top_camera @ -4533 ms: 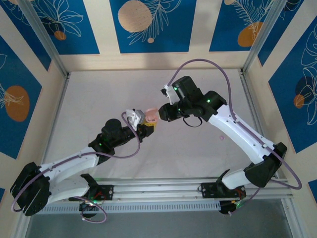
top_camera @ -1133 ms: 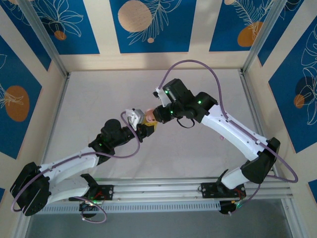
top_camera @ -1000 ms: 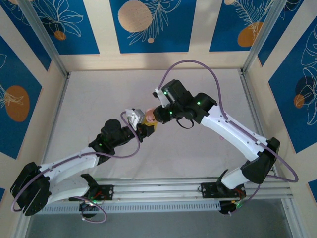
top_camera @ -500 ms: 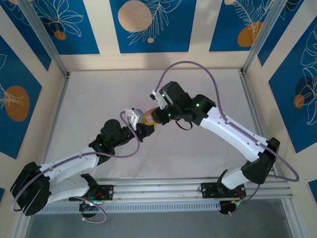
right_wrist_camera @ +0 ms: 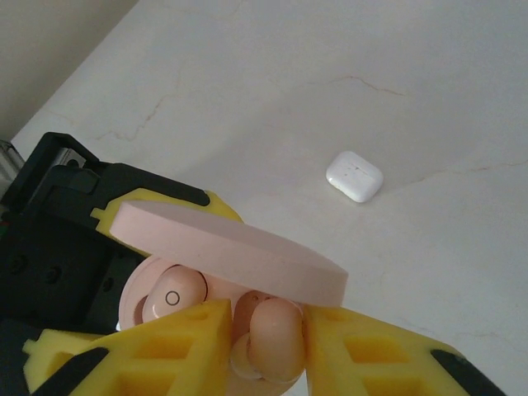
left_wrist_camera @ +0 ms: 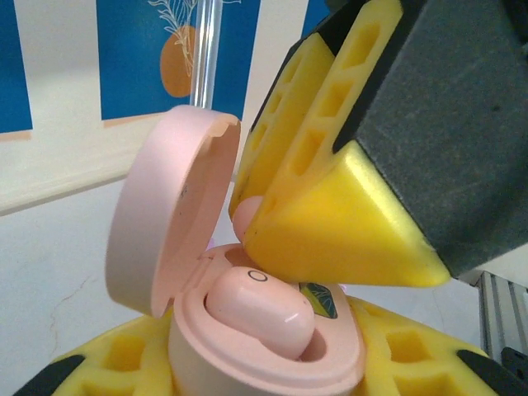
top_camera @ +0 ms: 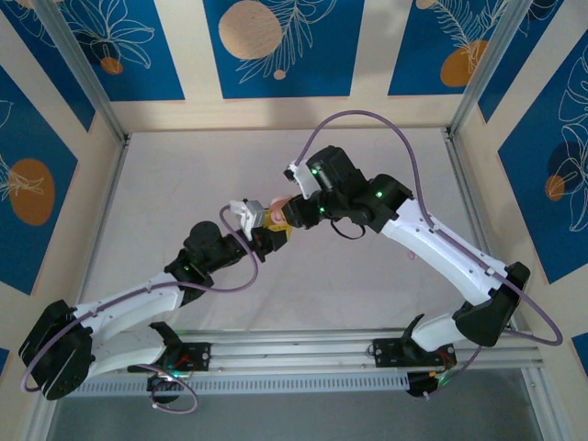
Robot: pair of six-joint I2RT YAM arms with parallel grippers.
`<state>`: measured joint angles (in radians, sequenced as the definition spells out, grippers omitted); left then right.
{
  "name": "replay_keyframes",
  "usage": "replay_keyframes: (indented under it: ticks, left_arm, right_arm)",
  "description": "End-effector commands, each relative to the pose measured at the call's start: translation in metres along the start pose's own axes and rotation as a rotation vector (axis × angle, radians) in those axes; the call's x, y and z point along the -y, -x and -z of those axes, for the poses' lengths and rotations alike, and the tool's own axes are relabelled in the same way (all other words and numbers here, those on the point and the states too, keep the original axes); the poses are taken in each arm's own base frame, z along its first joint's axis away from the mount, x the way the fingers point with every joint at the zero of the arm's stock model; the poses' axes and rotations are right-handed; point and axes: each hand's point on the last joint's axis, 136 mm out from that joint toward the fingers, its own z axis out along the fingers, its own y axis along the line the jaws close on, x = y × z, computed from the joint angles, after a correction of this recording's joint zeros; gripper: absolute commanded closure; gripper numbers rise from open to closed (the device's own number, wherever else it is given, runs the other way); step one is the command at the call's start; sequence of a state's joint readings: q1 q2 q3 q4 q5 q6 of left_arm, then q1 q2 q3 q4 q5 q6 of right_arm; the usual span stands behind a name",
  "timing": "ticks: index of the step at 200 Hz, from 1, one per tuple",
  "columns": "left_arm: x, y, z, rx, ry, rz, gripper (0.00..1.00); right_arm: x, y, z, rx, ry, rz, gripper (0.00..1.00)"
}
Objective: Insert wireless bluetooth earbuds into charging case
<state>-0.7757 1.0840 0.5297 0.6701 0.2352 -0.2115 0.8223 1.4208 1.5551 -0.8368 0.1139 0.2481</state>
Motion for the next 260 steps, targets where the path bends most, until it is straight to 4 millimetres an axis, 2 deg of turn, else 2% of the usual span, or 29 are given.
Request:
replay_keyframes:
  ticks: [1,18,78,156,205,260]
  left_arm:
    - [0.010,0.020,0.000,0.072,-0.038,-0.002,0.74]
    - [0.011,0.019,0.000,0.070,-0.045,0.001,0.74]
    - [0.017,0.019,-0.001,0.067,-0.080,0.026,0.74]
    - [0.021,0.026,-0.001,0.091,-0.105,0.048,0.74]
    - [0.021,0.028,-0.001,0.100,-0.108,0.050,0.74]
    - [0.021,0.028,-0.002,0.102,-0.110,0.040,0.74]
  right_arm:
    - [-0.012,-0.005,0.010,-0.004,0.082,-0.025,0.72]
    - [-0.010,-0.003,0.012,0.006,0.085,-0.035,0.76]
    - [-0.001,-0.003,0.017,0.022,0.027,0.028,0.76]
    - [0.007,-0.014,0.011,-0.017,-0.049,0.156,0.75]
    - [-0.004,-0.017,0.012,-0.033,-0.006,0.163,0.71]
    - [-0.012,-0.005,0.030,0.029,0.082,0.085,0.65]
